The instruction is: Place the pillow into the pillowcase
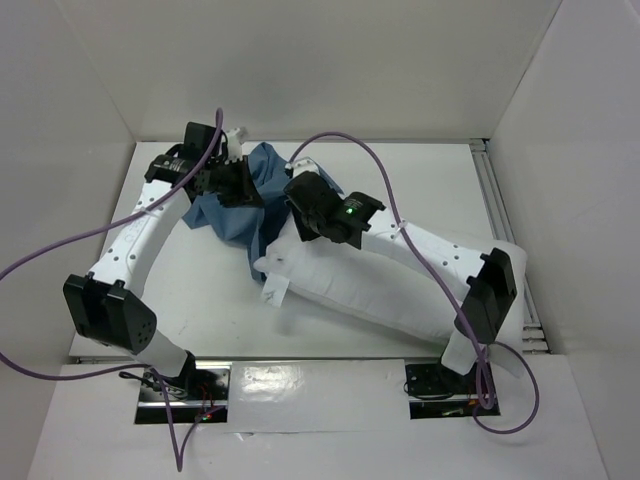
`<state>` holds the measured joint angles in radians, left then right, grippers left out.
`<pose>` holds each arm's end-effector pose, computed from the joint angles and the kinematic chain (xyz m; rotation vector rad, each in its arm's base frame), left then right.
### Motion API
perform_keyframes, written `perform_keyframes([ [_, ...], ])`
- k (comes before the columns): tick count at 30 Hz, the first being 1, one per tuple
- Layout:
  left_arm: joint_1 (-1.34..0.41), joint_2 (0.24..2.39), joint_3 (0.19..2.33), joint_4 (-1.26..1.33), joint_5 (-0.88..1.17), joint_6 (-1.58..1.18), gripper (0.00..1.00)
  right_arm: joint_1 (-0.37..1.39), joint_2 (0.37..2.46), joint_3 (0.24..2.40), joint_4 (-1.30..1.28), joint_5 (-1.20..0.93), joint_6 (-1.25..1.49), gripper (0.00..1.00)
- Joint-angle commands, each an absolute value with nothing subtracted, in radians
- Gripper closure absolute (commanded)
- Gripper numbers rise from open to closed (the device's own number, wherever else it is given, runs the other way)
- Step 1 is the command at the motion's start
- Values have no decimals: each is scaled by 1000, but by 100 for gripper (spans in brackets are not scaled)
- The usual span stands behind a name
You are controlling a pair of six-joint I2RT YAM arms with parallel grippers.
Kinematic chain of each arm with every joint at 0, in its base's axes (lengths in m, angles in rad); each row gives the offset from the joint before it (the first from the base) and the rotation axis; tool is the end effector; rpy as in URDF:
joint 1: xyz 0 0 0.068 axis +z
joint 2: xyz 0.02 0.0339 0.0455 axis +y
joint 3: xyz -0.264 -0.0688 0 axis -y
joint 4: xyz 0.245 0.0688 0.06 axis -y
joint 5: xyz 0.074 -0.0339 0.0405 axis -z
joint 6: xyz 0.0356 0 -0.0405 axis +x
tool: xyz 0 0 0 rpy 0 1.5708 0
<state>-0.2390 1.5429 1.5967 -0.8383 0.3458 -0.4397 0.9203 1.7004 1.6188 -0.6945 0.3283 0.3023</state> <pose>0.3179 -0.0899 0.3745 -0.0678 2.4172 -0.7302 0.2393 0.2955 0.3397 -0.5477 2.2419 0.2422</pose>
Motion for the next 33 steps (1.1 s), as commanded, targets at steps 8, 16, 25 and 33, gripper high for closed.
perform_keyframes([
  [8, -264, 1543, 1598, -862, 356, -381, 100, 908, 1569, 1607, -689, 526, 403, 100],
  [16, -273, 1534, 1631, -893, 356, -380, 100, 848, 1758, 1723, -701, 543, 391, 100],
  [25, -282, 1516, 1687, -954, 388, -339, 100, 793, 1793, 1623, -626, 572, 460, 100],
  [33, -282, 1477, 1678, -983, 505, -348, 100, 784, 1770, 1628, -569, 638, 572, 100],
])
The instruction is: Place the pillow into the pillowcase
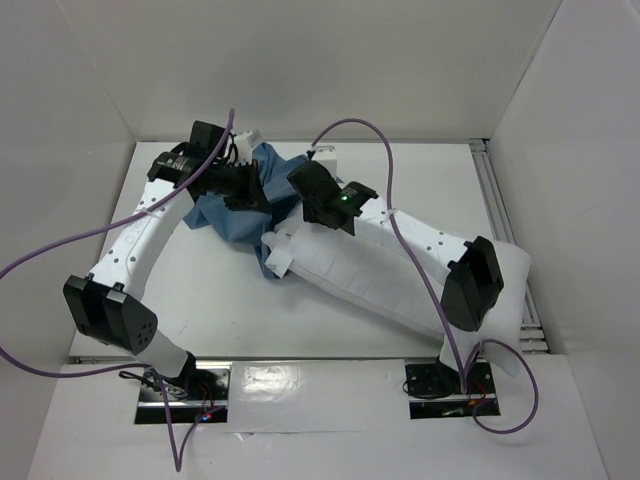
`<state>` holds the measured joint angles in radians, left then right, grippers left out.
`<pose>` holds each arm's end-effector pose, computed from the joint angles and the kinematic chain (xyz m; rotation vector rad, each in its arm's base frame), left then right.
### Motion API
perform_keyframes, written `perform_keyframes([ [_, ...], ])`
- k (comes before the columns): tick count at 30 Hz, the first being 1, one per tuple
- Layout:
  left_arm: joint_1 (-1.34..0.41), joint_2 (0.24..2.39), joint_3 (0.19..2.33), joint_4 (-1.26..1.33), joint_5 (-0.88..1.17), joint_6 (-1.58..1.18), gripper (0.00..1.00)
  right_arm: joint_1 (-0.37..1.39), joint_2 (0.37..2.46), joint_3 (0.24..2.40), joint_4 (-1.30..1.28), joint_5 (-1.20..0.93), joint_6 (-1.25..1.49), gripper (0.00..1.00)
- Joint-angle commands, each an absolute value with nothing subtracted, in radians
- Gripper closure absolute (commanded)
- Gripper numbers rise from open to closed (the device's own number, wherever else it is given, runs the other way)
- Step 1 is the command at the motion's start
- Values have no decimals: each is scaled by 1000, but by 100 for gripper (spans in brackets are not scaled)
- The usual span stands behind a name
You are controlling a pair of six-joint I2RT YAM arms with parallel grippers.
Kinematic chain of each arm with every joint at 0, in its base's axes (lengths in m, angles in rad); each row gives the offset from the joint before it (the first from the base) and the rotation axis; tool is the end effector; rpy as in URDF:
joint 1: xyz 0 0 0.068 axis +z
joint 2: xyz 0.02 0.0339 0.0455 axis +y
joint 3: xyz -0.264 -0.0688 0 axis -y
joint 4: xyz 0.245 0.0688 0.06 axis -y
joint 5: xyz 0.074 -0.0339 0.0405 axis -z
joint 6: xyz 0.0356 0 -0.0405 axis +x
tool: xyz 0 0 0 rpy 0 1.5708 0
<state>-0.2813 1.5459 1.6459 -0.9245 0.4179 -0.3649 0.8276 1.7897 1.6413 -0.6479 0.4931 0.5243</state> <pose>0.3068 -0.1037 0.3834 0.1007 2.4527 -0.7960 0.2845 0.2847 0.3190 -0.1113 2.2525 0.1320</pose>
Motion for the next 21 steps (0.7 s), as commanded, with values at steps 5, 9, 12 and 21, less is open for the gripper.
perform_keyframes([
  [5, -282, 1486, 1660, -983, 468, -357, 100, 820, 1692, 1560, -476, 549, 502, 59],
  [9, -282, 1486, 1672, -983, 440, -379, 100, 892, 1573, 1465, -437, 500, 388, 26],
  [12, -282, 1506, 1690, -974, 440, -370, 100, 960, 1467, 1372, -390, 474, 306, 18],
  [21, -273, 1516, 1712, -986, 408, -380, 100, 1192, 1429, 1236, -318, 486, 123, 10],
])
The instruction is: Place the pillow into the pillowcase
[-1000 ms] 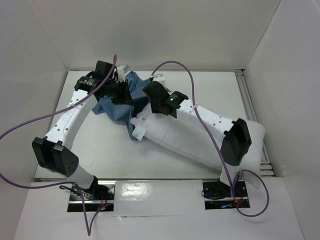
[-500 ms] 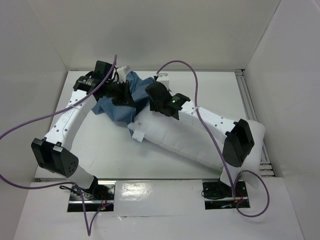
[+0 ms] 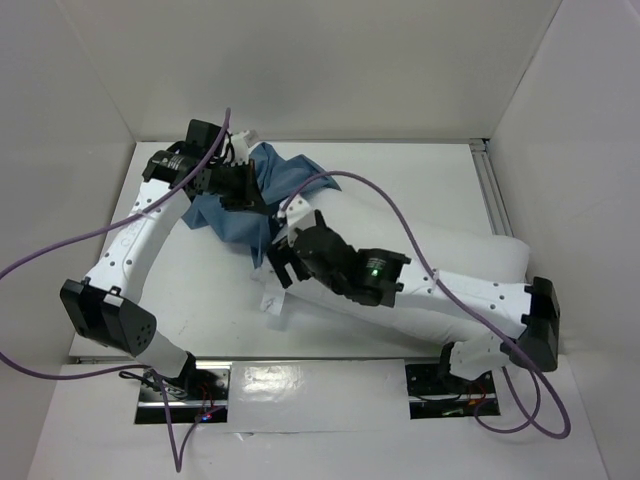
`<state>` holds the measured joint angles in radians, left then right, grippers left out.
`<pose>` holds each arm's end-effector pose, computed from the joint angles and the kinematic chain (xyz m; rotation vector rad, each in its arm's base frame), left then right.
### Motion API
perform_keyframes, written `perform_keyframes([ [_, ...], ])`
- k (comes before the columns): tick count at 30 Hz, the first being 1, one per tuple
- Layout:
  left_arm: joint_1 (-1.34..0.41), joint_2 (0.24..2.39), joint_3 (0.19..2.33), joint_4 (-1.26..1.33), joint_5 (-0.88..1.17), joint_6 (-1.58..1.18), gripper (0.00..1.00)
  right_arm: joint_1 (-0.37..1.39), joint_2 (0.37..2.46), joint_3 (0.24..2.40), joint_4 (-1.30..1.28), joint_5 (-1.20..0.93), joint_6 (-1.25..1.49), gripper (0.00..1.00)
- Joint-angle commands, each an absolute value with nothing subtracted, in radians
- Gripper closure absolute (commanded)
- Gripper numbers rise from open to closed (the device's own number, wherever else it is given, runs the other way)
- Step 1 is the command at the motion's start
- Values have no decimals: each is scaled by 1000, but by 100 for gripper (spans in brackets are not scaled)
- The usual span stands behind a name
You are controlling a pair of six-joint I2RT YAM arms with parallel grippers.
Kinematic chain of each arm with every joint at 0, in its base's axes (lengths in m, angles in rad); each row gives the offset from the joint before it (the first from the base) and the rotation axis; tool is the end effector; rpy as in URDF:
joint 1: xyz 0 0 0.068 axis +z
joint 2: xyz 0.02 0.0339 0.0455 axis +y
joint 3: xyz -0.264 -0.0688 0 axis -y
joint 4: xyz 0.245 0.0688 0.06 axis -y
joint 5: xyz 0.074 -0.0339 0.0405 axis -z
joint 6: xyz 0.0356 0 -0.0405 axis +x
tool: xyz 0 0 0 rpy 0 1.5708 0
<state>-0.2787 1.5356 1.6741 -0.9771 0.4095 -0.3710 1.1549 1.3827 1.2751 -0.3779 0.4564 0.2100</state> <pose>0.3003 -0.1007 0.3913 0.0822 2.4682 -0.7857 0.1414 0.2812 0.3567 -0.6628 1.9144 0.4015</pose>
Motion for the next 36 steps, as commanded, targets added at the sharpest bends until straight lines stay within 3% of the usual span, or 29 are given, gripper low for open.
perform_keyframes([
  [1, -273, 1516, 1712, -986, 408, -380, 100, 1215, 1445, 1227, -295, 495, 109, 12],
  [5, -264, 1516, 1712, -986, 399, -380, 100, 1235, 1522, 1152, -175, 495, 86, 18],
  [9, -244, 1497, 1712, -995, 399, -380, 100, 1235, 1606, 1114, -104, 546, 97, 39],
  [10, -232, 1497, 1703, -996, 399, -380, 100, 1235, 1627, 1114, -104, 570, 97, 66],
  [12, -232, 1488, 1703, -996, 411, -380, 100, 1235, 1628, 1127, -113, 642, 115, 98],
  [19, -221, 1460, 1694, -1015, 430, -351, 100, 1100, 1576, 1249, -238, 696, 179, 100],
  [22, -221, 1460, 1694, -1015, 440, -351, 100, 1013, 1585, 1317, -296, 583, 225, 100],
  [30, -221, 1442, 1727, -1048, 479, -322, 100, 925, 1762, 1612, -498, 529, 348, 100],
  [36, -221, 1433, 1789, -1066, 535, -322, 100, 873, 1873, 1664, -509, 443, 411, 100],
])
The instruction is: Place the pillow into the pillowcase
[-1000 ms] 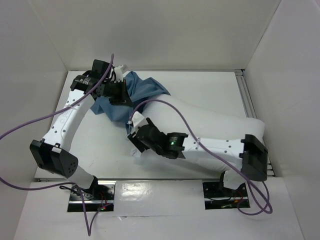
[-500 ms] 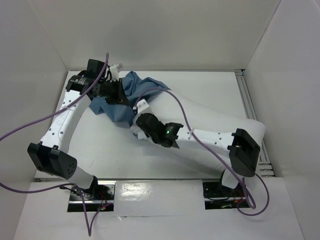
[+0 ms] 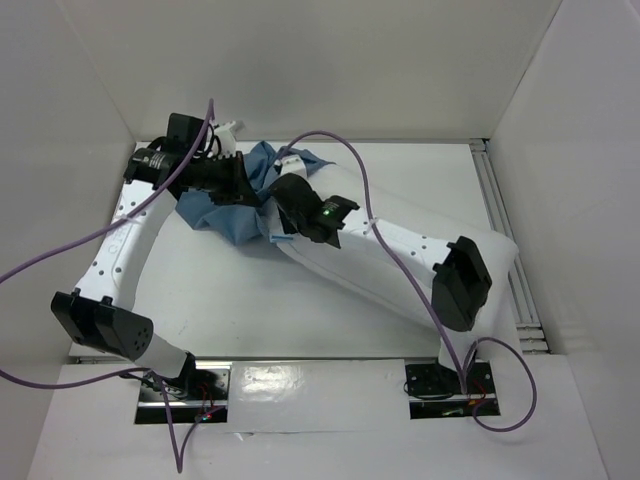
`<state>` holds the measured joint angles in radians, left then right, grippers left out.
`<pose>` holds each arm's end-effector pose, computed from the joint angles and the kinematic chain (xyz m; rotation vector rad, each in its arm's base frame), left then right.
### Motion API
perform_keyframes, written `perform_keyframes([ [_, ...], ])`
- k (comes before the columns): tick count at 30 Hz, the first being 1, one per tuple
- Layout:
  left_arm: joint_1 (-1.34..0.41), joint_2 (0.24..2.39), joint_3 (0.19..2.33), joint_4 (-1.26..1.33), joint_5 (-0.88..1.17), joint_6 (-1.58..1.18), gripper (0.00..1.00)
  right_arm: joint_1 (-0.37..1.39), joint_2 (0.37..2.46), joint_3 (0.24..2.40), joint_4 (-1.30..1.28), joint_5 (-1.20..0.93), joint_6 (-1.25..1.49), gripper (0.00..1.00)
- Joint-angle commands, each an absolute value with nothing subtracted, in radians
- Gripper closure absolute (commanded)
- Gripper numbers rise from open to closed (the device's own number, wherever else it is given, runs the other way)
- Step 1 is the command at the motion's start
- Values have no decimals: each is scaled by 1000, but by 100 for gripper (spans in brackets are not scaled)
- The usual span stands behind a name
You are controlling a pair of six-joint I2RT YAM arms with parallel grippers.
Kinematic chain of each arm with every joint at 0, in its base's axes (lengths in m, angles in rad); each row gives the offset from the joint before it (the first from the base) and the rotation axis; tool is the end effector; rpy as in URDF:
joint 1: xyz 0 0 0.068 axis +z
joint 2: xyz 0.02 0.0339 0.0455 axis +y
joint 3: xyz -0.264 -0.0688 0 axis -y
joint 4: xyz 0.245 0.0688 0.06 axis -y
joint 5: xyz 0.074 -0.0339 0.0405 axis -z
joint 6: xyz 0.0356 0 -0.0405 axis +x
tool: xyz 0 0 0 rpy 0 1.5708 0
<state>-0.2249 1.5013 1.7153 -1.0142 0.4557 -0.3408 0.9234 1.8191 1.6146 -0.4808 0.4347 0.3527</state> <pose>0.2910 -0.0827 0.4115 0.0865 2.4136 -0.8076 0.2648 0.3254 0.3111 -0.3945 2.1556 0.2289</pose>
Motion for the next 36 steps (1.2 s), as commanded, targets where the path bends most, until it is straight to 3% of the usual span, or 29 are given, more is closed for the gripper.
perform_keyframes([
  [1, -221, 1433, 1799, -1066, 548, -322, 100, 864, 1906, 1675, -509, 425, 423, 100],
  [7, -221, 1424, 1812, -1054, 575, -344, 100, 784, 1927, 1617, -469, 308, 517, 100],
  [13, -221, 1443, 1790, -973, 666, -388, 100, 775, 1841, 1484, -309, 288, 590, 100],
  [18, -259, 1480, 1755, -954, 643, -388, 99, 775, 1839, 1514, -287, 319, 632, 100],
  [19, -259, 1492, 1755, -966, 632, -379, 92, 766, 1827, 1514, -276, 310, 641, 96],
  [20, -259, 1493, 1755, -966, 620, -379, 75, 765, 1810, 1503, -264, 301, 641, 86],
  [22, -259, 1503, 1775, -979, 562, -368, 69, 765, 1734, 1447, -236, 311, 641, 64],
  [26, -259, 1540, 1798, -1003, 528, -356, 59, 765, 1623, 1414, -297, 357, 606, 49],
  [28, -259, 1554, 1807, -1003, 528, -347, 53, 755, 1557, 1404, -351, 389, 586, 47],
  [32, -268, 1577, 1807, -1003, 445, -347, 55, 730, 1465, 1368, -415, 402, 531, 43],
  [36, -279, 1569, 1715, -925, 255, -409, 76, 719, 1453, 1378, -477, 358, 473, 43],
])
